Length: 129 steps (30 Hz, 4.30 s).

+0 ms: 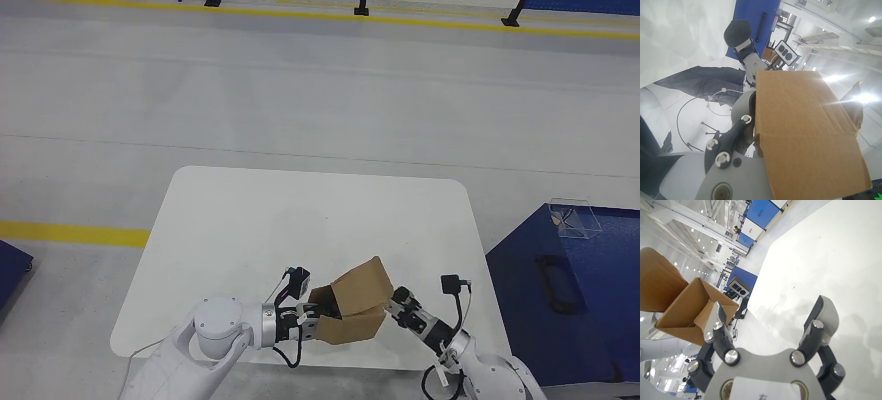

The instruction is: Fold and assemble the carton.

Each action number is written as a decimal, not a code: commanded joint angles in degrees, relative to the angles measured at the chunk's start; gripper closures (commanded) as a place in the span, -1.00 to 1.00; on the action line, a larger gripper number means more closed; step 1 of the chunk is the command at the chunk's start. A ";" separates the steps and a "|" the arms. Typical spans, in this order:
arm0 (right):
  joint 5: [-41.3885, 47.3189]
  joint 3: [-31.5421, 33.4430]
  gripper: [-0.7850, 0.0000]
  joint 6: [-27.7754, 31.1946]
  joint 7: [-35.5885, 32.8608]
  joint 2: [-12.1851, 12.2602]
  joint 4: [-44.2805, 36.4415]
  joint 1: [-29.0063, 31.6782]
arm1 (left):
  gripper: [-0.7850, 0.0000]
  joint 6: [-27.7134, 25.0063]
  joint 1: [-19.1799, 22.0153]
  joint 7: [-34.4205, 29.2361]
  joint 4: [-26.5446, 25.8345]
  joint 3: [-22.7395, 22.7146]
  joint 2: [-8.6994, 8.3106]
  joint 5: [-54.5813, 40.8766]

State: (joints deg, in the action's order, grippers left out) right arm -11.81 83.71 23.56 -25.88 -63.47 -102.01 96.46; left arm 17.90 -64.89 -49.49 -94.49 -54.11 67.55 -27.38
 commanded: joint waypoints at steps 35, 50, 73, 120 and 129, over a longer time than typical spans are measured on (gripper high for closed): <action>0.57 -1.16 -1.00 1.18 -0.40 0.26 -3.20 -0.01 | 1.00 0.00 0.00 0.00 0.00 0.00 0.00 0.00; -0.84 -2.50 -1.00 -0.05 1.24 0.16 -3.62 -0.37 | 1.00 0.00 0.00 0.00 0.00 0.00 0.00 0.00; 1.32 -3.68 -1.00 -0.81 -1.78 0.26 -0.25 -1.79 | 1.00 0.00 0.00 0.00 0.00 0.00 0.00 0.00; 10.30 16.03 -1.00 1.12 23.15 0.19 -5.23 10.35 | 1.00 0.00 0.00 0.00 0.00 0.00 0.00 0.00; 10.30 16.03 -1.00 1.12 23.15 0.19 -5.23 10.35 | 1.00 0.00 0.00 0.00 0.00 0.00 0.00 0.00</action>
State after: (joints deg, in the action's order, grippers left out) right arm -1.51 99.74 24.68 -2.72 -63.28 -107.23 106.81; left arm 17.89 -64.89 -49.49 -94.49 -54.11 67.55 -27.38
